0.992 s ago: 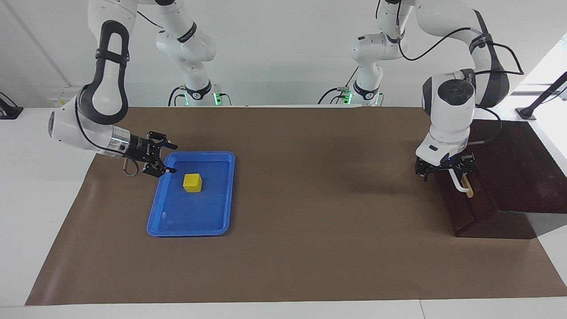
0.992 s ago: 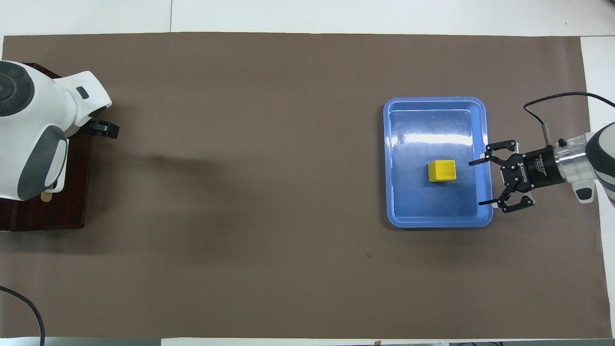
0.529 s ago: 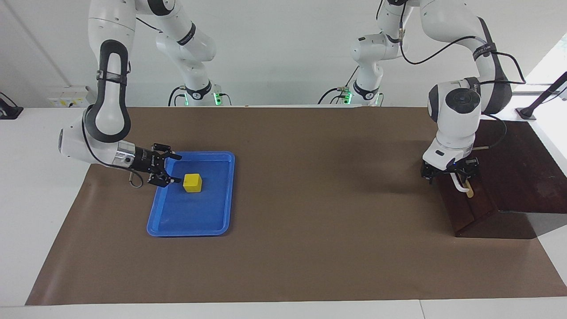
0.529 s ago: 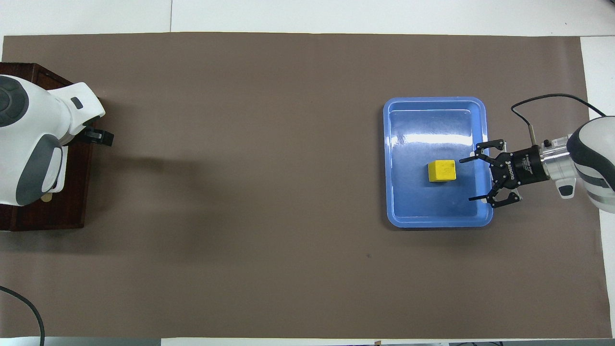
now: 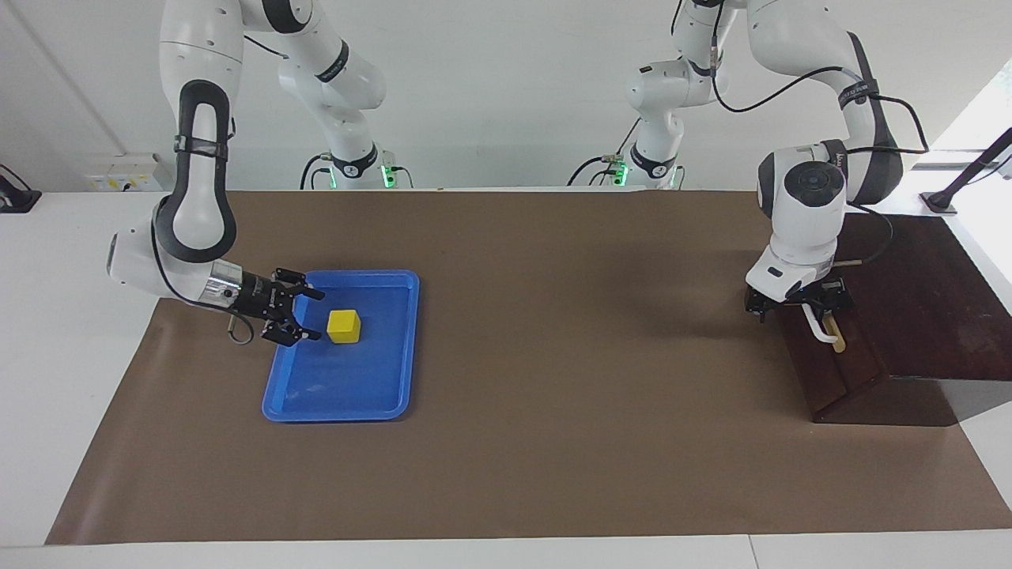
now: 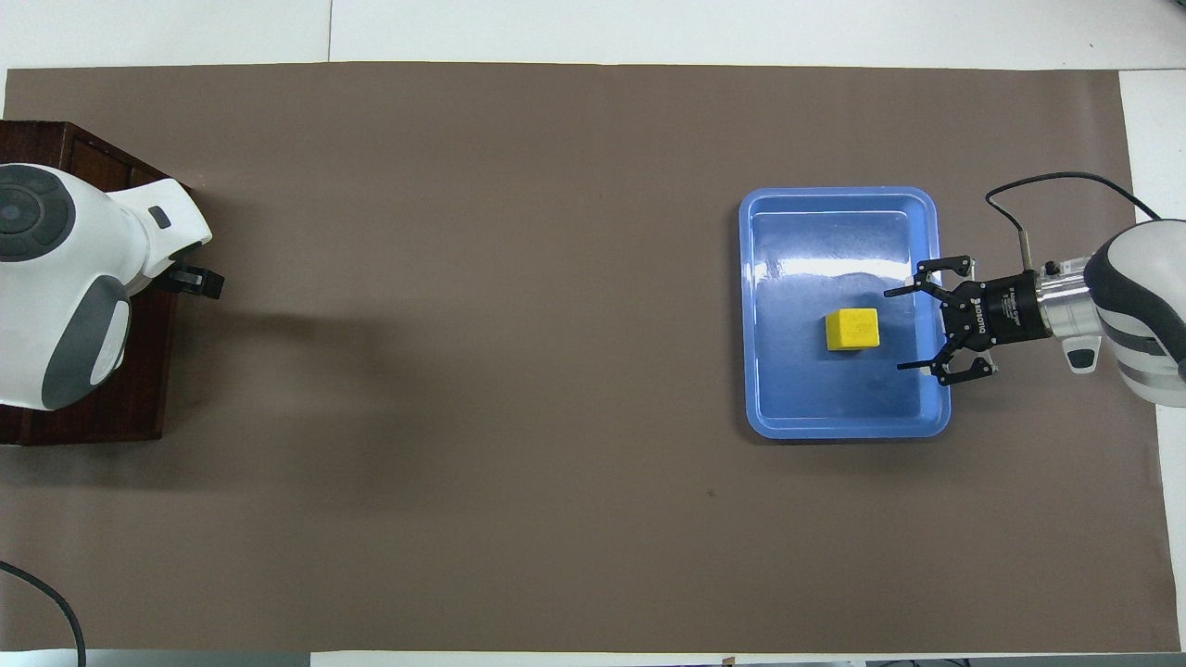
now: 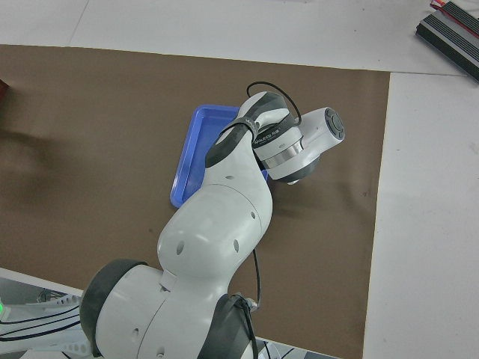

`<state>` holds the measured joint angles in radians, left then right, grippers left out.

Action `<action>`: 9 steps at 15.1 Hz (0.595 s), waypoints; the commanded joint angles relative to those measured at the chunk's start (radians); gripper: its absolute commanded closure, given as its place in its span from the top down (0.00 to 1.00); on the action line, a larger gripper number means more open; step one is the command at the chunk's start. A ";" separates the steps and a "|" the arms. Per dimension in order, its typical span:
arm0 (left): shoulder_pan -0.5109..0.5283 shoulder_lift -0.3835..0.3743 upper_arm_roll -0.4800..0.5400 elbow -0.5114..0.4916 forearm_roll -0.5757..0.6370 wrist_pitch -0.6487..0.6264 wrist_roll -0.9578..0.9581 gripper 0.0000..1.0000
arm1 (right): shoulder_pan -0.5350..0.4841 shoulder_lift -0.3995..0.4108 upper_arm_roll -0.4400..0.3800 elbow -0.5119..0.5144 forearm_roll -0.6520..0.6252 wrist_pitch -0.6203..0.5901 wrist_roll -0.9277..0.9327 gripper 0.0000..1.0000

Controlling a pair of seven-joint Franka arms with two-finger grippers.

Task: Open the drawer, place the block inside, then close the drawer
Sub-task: 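Pull the drawer open with the left gripper while the right gripper reaches the block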

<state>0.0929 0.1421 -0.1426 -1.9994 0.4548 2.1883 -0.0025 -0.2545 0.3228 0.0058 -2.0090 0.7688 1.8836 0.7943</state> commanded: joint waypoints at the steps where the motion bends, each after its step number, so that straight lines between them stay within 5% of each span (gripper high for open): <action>1: -0.016 -0.026 -0.003 -0.044 0.024 0.042 -0.034 1.00 | 0.018 0.018 0.005 0.006 0.030 0.014 -0.047 1.00; 9: -0.278 -0.019 -0.009 -0.009 0.012 -0.031 -0.355 1.00 | 0.027 0.015 0.005 -0.014 0.047 0.055 -0.053 1.00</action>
<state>-0.1080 0.1411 -0.1590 -2.0043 0.4579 2.2018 -0.2750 -0.2272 0.3348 0.0083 -2.0108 0.7874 1.9090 0.7770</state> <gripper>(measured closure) 0.000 0.000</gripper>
